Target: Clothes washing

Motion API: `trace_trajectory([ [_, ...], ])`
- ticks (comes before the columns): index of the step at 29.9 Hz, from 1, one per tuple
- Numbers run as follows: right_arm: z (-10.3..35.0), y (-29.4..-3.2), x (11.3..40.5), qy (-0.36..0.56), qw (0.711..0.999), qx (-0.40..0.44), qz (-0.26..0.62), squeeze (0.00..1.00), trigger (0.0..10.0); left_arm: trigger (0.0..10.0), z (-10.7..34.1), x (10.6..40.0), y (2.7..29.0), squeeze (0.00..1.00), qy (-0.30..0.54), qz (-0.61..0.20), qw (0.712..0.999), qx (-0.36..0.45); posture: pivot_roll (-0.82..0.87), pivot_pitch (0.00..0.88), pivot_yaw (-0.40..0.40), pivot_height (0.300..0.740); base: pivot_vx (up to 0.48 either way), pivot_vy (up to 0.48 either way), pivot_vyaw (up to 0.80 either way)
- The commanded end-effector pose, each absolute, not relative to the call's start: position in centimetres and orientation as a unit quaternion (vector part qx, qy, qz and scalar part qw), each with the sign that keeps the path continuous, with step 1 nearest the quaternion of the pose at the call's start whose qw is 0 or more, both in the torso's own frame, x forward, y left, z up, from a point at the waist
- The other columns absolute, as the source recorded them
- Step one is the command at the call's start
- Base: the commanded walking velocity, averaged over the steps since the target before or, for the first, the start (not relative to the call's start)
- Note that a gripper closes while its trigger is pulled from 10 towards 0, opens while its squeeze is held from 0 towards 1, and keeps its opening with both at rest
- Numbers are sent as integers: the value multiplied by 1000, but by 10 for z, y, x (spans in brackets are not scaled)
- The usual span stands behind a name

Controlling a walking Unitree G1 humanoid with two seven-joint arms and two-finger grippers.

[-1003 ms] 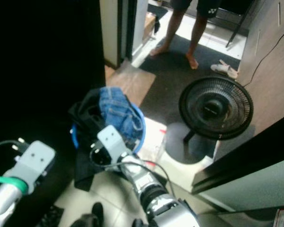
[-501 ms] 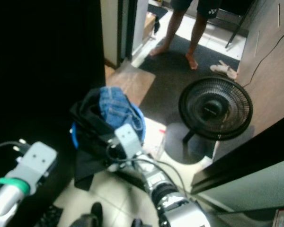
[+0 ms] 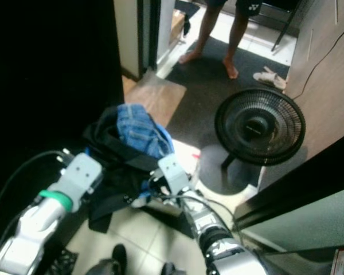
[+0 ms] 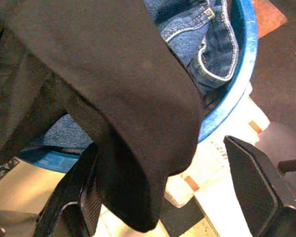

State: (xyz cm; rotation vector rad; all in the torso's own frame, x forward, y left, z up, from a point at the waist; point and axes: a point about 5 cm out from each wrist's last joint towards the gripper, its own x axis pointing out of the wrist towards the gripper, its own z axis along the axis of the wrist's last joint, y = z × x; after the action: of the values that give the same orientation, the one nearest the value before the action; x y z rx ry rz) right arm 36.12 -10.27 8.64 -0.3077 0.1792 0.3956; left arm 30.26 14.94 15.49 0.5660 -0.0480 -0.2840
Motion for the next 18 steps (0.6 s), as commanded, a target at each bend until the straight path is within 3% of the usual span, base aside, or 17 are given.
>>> trace_trajectory([
  [1,78,-104,357,100,965,-146,192,0,10000,10000,146,300,148,0,-10,-149,949,278,111,319,43,740,0,0,0],
  [18,117,-50,369,31,967,-111,227,0,10000,10000,144,293,164,0,0,-112,953,283,184,358,13,740,0,0,0],
])
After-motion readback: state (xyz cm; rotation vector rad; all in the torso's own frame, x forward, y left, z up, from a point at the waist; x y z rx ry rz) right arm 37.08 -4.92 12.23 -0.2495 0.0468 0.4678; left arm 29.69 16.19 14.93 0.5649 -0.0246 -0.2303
